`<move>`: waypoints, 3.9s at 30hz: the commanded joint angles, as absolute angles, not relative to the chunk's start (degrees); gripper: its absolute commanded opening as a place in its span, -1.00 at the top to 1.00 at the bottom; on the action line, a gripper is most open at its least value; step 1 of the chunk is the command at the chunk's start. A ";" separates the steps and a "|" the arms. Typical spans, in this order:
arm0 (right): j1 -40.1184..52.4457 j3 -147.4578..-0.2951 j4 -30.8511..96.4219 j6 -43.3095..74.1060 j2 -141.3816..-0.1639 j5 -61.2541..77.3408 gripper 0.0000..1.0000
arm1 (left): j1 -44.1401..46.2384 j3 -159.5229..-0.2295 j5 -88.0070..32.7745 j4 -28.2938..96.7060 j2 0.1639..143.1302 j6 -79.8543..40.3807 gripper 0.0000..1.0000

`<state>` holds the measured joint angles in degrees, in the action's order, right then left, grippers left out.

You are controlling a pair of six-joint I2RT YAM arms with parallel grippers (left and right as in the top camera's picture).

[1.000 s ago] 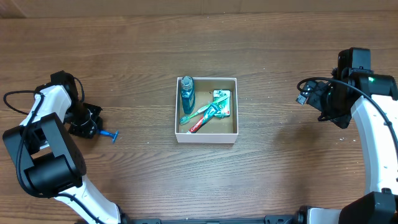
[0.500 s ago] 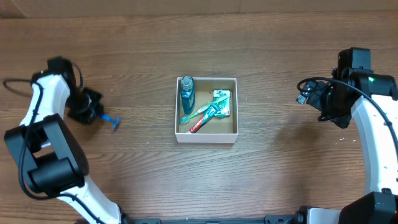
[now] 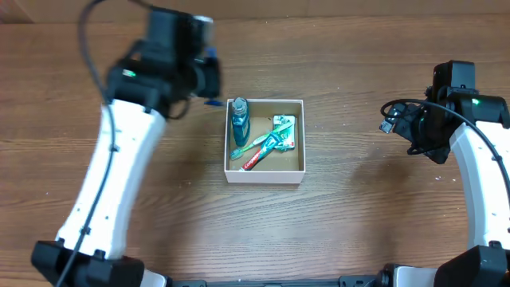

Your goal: Pack container

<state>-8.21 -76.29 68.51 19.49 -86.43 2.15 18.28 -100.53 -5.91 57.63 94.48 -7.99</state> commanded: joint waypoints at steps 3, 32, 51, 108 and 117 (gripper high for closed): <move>-8.21 -76.29 68.14 19.51 -86.15 2.28 -1.00 | 31.55 -100.55 5.17 57.58 97.56 7.97 0.92; -8.21 -76.29 68.20 19.49 -86.15 2.28 -1.00 | 36.10 -103.92 12.05 65.47 116.14 8.78 0.53; -1.50 -77.01 64.18 17.56 -86.13 -3.99 -1.00 | 27.66 -113.51 16.95 73.67 92.18 -10.96 -1.00; 11.25 -47.72 48.71 19.81 -42.50 -8.12 -1.00 | 2.72 -67.59 2.87 61.49 40.91 -5.52 -1.00; 11.25 -45.76 50.35 20.18 -39.92 -8.12 -1.00 | 2.70 -49.21 4.60 56.42 25.85 -7.75 -1.00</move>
<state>11.25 -46.00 50.65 19.68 -40.27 -7.70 2.55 -53.08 3.51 56.97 27.27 -7.33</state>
